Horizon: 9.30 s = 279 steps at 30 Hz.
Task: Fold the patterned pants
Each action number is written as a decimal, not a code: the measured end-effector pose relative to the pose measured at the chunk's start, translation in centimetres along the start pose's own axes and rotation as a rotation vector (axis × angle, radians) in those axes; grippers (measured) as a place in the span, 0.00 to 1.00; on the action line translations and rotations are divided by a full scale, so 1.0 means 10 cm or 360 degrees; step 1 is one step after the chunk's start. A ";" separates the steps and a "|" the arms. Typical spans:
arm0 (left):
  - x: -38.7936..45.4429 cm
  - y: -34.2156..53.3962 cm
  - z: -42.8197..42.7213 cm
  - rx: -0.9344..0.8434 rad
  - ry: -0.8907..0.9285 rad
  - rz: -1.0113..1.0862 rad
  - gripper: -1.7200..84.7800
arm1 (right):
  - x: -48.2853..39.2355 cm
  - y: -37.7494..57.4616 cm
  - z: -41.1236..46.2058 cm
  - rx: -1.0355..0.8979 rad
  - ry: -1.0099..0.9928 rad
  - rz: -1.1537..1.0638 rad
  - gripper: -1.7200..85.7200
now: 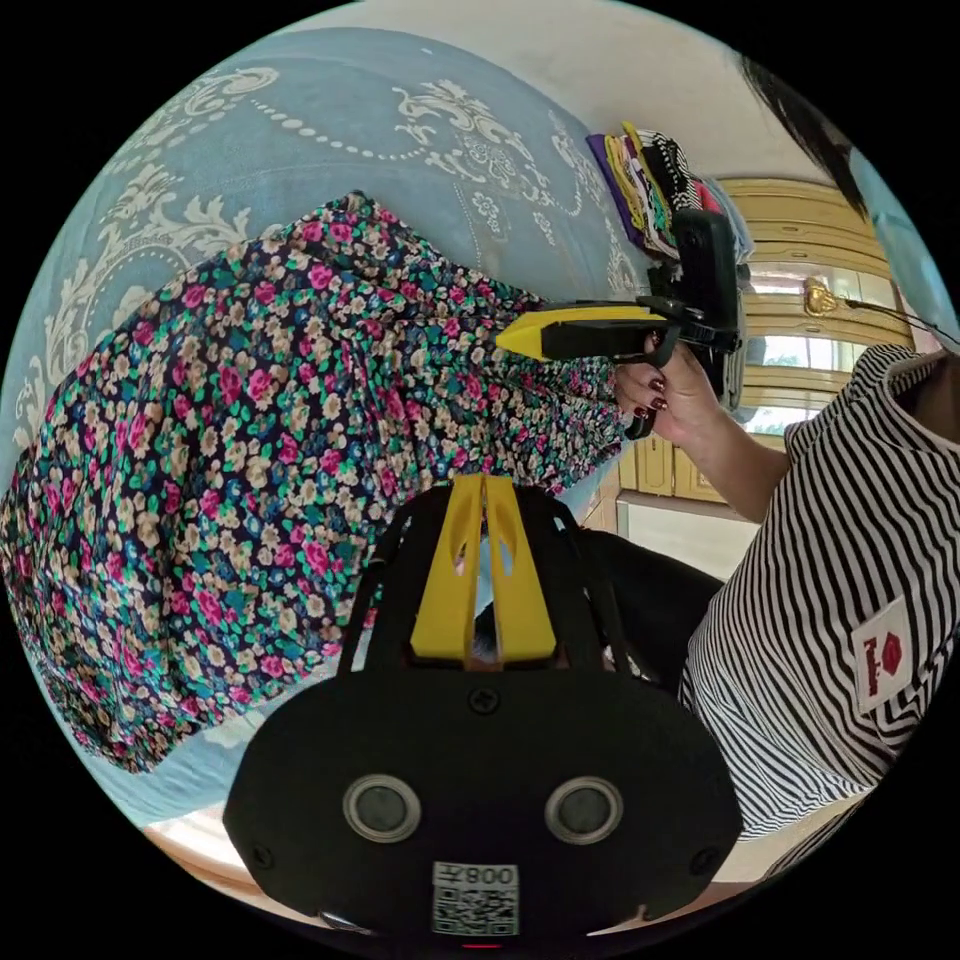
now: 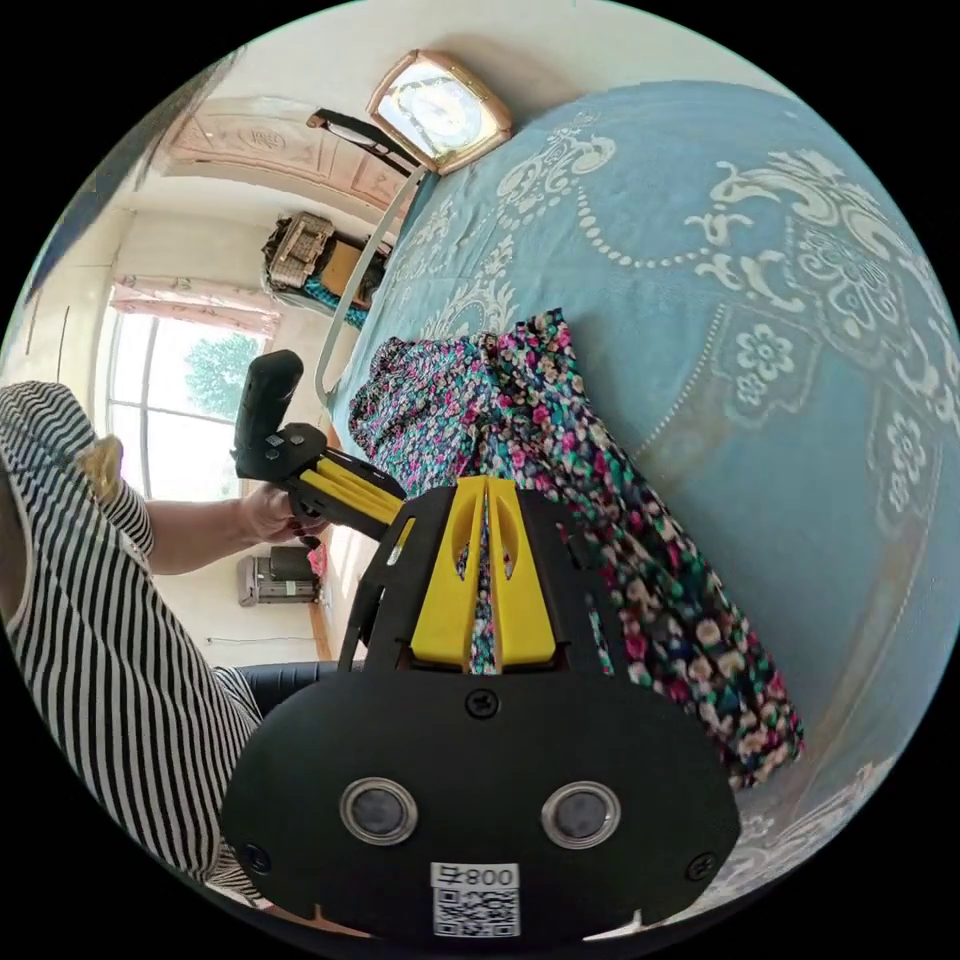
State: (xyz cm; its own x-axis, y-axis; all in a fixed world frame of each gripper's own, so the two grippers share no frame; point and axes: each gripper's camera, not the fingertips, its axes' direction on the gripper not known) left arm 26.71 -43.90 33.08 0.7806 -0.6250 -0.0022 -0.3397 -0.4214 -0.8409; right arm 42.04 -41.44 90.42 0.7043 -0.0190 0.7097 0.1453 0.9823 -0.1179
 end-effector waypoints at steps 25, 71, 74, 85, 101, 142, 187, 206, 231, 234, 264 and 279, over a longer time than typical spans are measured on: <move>0.97 -0.38 1.60 -0.0095 0.0139 0.0298 0.07 | 0.74 0.75 -1.19 0.0215 0.0328 0.0464 0.04; 1.11 0.22 2.47 -0.0110 -0.0190 0.0415 0.04 | 1.43 0.91 -1.75 0.0002 -0.0297 0.0781 0.11; 1.04 0.34 2.39 -0.0095 -0.0148 0.0432 0.03 | 1.43 0.85 -1.71 0.0009 -0.0316 0.0813 0.10; 0.70 0.95 1.83 0.0011 0.0059 0.0505 0.03 | 1.30 0.84 -1.81 0.0098 -0.0653 0.0947 0.05; -0.64 2.70 -0.18 0.0584 0.0250 0.0114 0.03 | -0.66 -0.54 -1.68 -0.0063 -0.1054 0.0243 0.05; -2.70 4.59 -1.14 0.1135 -0.0684 -0.0719 0.02 | -4.15 -2.34 0.35 -0.0284 -0.0578 -0.0475 0.04; -3.80 4.61 0.33 0.1229 0.0135 -0.1196 0.08 | -3.64 -2.24 -0.35 -0.0447 -0.0041 -0.0574 0.09; -4.56 4.50 0.98 0.1378 0.0960 -0.1212 0.04 | -1.76 -1.74 -0.21 -0.0574 -0.0649 0.0180 0.06; -4.28 4.74 1.01 0.1573 0.0967 -0.1195 0.08 | -0.43 -1.11 0.16 -0.0555 -0.1121 0.0438 0.06; -4.29 4.87 1.00 0.1717 0.1067 -0.1257 0.14 | -0.28 -1.01 0.12 -0.0509 -0.1213 0.0451 0.05; -2.15 3.76 -0.37 0.1727 0.0977 -0.1201 0.06 | 0.94 0.84 -0.79 -0.0186 -0.1079 0.0477 0.03; -0.17 1.78 -0.76 0.1033 0.1212 -0.0574 0.06 | 1.30 3.04 -1.38 0.0503 -0.0890 0.0707 0.03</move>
State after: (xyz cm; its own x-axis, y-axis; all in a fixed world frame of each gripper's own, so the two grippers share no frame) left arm 15.36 -55.26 22.25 0.1688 -0.8745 0.4548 0.3666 -0.3727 -0.8525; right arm 65.21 -14.36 86.41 0.1832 0.4025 0.8969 -0.3324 0.8840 -0.3288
